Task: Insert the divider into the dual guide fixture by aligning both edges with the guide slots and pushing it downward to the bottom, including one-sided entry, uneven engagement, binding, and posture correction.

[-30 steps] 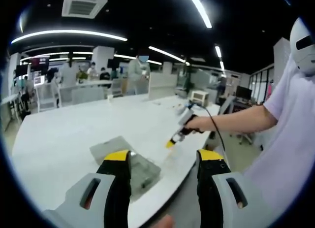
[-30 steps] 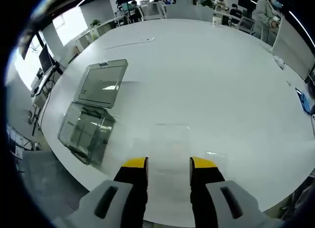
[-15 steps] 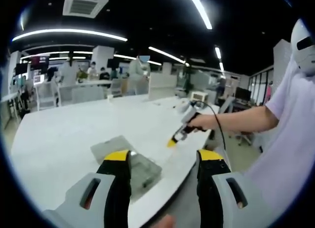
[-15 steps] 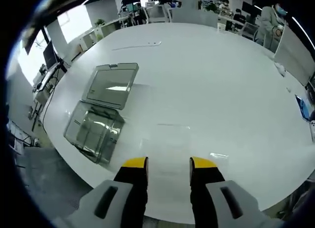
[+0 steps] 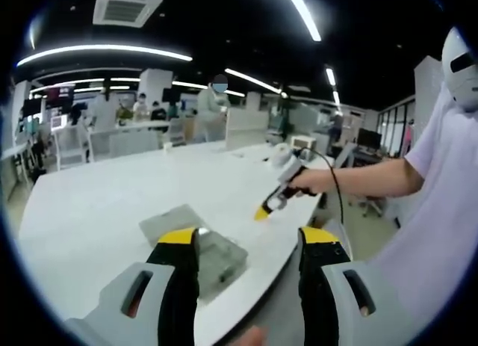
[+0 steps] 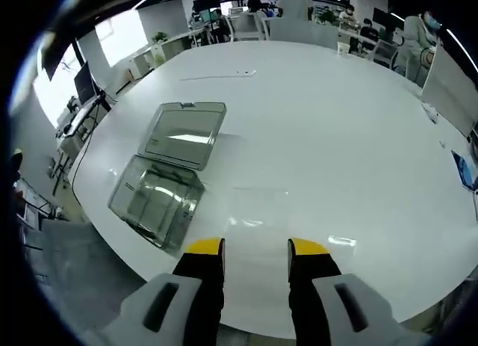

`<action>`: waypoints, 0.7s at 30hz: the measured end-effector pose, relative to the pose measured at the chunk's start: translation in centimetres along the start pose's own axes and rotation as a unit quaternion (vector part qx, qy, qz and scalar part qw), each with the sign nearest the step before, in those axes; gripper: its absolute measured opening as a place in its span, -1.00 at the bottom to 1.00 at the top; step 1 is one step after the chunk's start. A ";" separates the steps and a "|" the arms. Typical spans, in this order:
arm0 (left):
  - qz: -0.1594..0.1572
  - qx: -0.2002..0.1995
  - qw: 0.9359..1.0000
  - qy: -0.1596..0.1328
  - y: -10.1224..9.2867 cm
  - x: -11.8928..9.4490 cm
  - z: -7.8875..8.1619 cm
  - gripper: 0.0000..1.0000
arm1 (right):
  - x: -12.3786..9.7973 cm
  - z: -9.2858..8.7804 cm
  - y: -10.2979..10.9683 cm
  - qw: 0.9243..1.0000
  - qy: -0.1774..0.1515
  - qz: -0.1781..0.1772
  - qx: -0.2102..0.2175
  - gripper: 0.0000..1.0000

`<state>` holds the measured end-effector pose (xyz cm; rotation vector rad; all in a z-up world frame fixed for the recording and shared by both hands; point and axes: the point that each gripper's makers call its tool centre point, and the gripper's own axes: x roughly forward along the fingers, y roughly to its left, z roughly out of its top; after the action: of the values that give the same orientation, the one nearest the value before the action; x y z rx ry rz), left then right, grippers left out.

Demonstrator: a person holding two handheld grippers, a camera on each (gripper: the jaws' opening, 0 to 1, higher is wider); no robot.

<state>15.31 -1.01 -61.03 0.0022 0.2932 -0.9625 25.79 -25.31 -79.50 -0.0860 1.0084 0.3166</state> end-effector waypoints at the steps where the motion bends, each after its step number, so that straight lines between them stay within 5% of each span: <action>1: -0.001 0.001 1.000 0.000 -0.1 0.1 0.1 0.01 | -0.1 0.0 0.0 1.000 -0.001 0.001 -0.001 -0.42; 21: 0.002 -0.013 1.000 0.018 1.9 1.7 -1.3 0.01 | -2.5 2.1 2.3 0.998 -0.042 0.024 -0.044 -0.42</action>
<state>17.46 -1.15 -62.96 -0.0033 0.3381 -0.9554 25.57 -23.23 -76.15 -0.1282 0.9151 0.4054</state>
